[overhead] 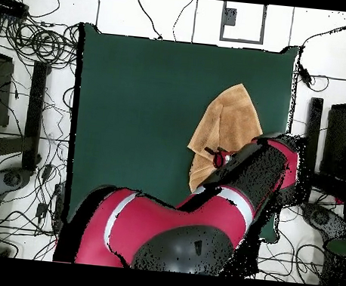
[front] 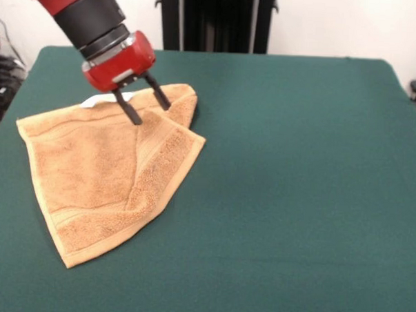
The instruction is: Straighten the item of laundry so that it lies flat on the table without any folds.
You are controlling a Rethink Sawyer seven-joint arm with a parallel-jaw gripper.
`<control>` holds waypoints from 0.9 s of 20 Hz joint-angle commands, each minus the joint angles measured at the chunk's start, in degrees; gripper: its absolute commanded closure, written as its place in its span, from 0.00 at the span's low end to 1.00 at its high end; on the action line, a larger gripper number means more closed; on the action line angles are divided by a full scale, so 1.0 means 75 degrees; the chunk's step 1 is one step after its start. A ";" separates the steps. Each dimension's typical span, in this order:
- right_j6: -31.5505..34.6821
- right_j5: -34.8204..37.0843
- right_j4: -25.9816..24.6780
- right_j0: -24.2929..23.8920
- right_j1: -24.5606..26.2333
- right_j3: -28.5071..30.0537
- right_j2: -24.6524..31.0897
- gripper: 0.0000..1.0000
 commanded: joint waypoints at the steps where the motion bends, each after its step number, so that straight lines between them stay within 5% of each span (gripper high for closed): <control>1: 0.2995 -0.1027 -0.0035 0.0446 0.0215 0.0077 0.1488 0.00; 9: 0.1886 0.0207 0.0851 0.0478 0.0234 0.0071 0.1633 0.00; 11: 0.0879 0.0927 0.1517 0.0382 0.0066 0.0242 0.1697 0.00; 14: -0.2361 0.1999 0.3612 -0.0091 -0.0367 0.0854 0.1901 0.00; 18: -0.2649 0.1764 0.4230 -0.0108 -0.0213 0.0905 0.1815 0.00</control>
